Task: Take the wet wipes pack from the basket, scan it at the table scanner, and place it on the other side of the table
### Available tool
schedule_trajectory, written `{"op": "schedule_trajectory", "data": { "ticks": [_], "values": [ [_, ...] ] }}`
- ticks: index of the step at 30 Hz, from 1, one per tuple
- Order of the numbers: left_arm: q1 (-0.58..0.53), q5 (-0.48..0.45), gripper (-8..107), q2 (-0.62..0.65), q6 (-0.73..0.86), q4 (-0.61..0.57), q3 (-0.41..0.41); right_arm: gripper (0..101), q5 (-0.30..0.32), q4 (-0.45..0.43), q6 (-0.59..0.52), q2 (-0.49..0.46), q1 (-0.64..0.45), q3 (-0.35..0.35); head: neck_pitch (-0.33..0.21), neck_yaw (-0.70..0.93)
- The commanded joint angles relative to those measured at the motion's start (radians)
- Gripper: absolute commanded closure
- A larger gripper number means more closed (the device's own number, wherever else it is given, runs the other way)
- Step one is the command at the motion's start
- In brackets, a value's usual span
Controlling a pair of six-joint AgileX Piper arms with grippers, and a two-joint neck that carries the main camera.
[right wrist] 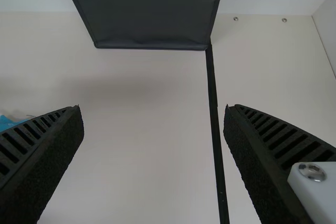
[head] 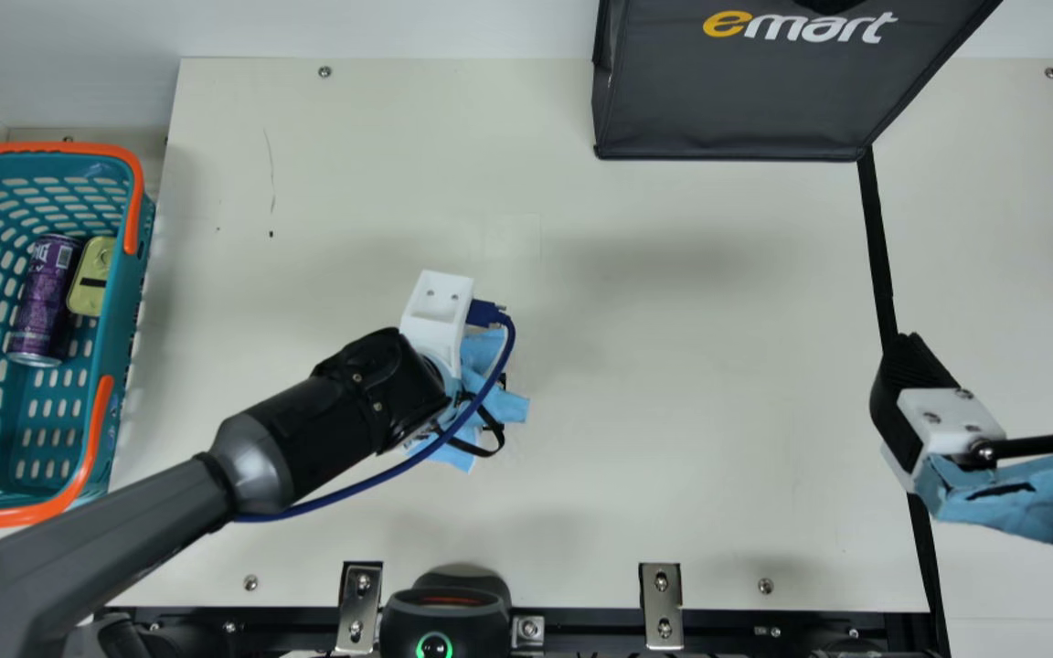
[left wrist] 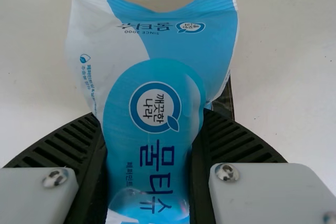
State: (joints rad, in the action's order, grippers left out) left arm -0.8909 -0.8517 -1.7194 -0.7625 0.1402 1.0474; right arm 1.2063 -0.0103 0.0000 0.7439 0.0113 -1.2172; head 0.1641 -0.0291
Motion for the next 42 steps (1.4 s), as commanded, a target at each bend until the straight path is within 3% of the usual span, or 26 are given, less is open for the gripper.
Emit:
{"op": "schedule_trajectory", "data": {
  "ticks": [1,2,30,42],
  "values": [
    [-0.003,0.003,102,0.002,-0.005,0.004,-0.003,6,0.000,0.000,0.000,0.000,0.000,0.000,-0.026,0.002],
    [-0.005,0.005,107,0.003,-0.010,0.009,-0.004,6,0.000,0.000,0.000,0.000,0.000,0.000,-0.026,0.002],
    [-0.112,0.105,107,0.078,-0.505,0.331,-0.088,6,0.000,0.000,0.000,0.000,0.000,0.000,-0.026,0.002],
    [-0.142,0.124,107,0.075,-0.618,0.389,-0.100,6,0.000,0.000,0.000,0.000,0.000,0.000,-0.026,0.002]
  ]
}}
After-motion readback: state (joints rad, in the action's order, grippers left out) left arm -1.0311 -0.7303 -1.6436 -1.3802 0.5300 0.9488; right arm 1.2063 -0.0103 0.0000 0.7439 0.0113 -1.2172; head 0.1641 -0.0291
